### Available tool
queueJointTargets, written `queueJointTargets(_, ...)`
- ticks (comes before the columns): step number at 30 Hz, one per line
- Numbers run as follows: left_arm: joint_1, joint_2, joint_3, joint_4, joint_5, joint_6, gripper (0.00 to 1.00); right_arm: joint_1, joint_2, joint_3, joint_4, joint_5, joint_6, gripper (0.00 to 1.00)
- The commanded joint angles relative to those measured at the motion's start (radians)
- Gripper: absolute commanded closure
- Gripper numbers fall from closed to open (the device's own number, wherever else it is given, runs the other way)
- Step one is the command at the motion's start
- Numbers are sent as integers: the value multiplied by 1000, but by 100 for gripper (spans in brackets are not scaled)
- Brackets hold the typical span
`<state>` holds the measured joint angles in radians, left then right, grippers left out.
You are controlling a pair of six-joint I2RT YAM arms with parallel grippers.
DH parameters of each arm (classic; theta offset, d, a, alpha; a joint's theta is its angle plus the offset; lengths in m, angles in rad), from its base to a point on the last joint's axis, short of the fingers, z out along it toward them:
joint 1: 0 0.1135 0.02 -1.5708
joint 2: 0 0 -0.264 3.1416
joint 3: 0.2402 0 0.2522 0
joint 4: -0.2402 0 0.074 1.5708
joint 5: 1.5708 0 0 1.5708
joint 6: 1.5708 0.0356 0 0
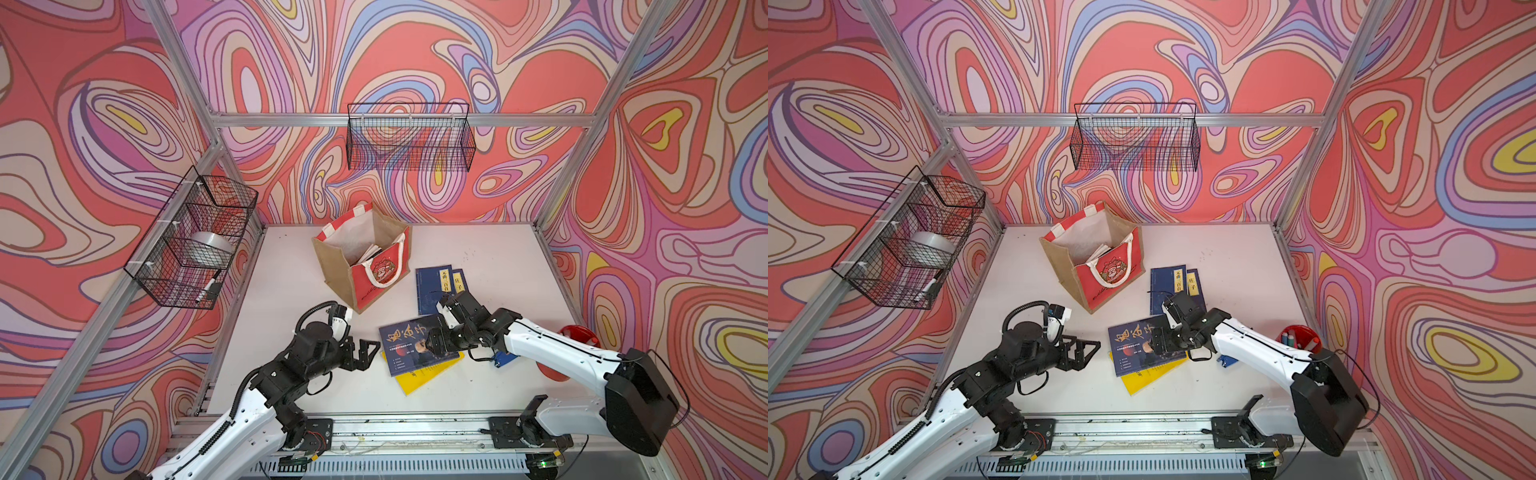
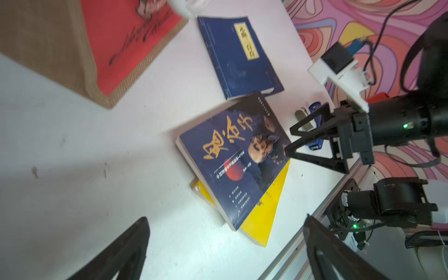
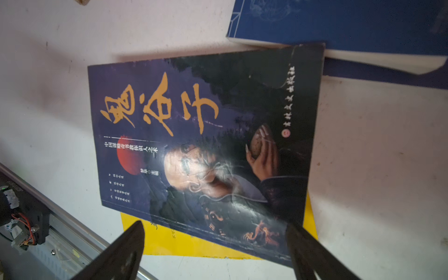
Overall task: Put the books into the canvas bag
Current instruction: Adjust the book on the book.
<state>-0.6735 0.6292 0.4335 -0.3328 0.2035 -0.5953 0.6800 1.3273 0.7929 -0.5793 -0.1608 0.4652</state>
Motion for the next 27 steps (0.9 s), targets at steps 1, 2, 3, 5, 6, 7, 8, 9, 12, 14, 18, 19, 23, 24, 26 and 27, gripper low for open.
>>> queueJointTargets(1, -36, 31, -27, 31, -38, -117, 0, -10, 5, -23, 47, 23, 8, 8)
queueJointTargets(2, -42, 52, -39, 57, -26, -139, 0, -17, 2, -27, 46, 27, 4, 8)
queueJointTargets(3, -48, 74, -52, 87, -16, -162, 0, -26, 1, -32, 45, 32, 0, 7)
queueJointTargets(5, -61, 117, -64, 127, -12, -196, 0, -43, -5, -44, 45, 43, -7, 7)
queueJointTargets(6, -70, 140, -65, 141, -15, -206, 0, -58, -7, -52, 49, 34, -13, 7)
queueJointTargets(7, -78, 156, -62, 151, -17, -212, 0, -74, -6, -60, 56, 22, -18, 7)
queueJointTargets(8, -85, 177, -58, 162, -17, -219, 0, -93, -4, -71, 63, 4, -25, 7)
queueJointTargets(9, -88, 196, -51, 170, -14, -226, 0, -111, -3, -77, 68, 0, -29, 7)
queueJointTargets(12, -99, 245, -43, 202, 0, -256, 0, -136, -6, -90, 89, -32, -48, 7)
queueJointTargets(14, -101, 278, -47, 227, 16, -275, 0, -137, 4, -91, 104, -65, -59, 7)
queueJointTargets(18, -102, 312, -42, 241, 27, -302, 0, -133, 21, -91, 137, -126, -66, 9)
queueJointTargets(19, -102, 314, -41, 236, 22, -304, 0, -129, 20, -94, 145, -134, -63, 9)
queueJointTargets(23, -103, 311, -45, 237, -3, -313, 0, -117, 34, -105, 168, -162, -50, 9)
queueJointTargets(24, -103, 313, -48, 251, -5, -315, 0, -116, 39, -108, 172, -164, -49, 9)
queueJointTargets(26, -102, 329, -53, 289, -20, -313, 0, -115, 44, -121, 187, -169, -43, 9)
queueJointTargets(27, -103, 343, -52, 305, -24, -310, 0, -113, 46, -126, 194, -175, -38, 10)
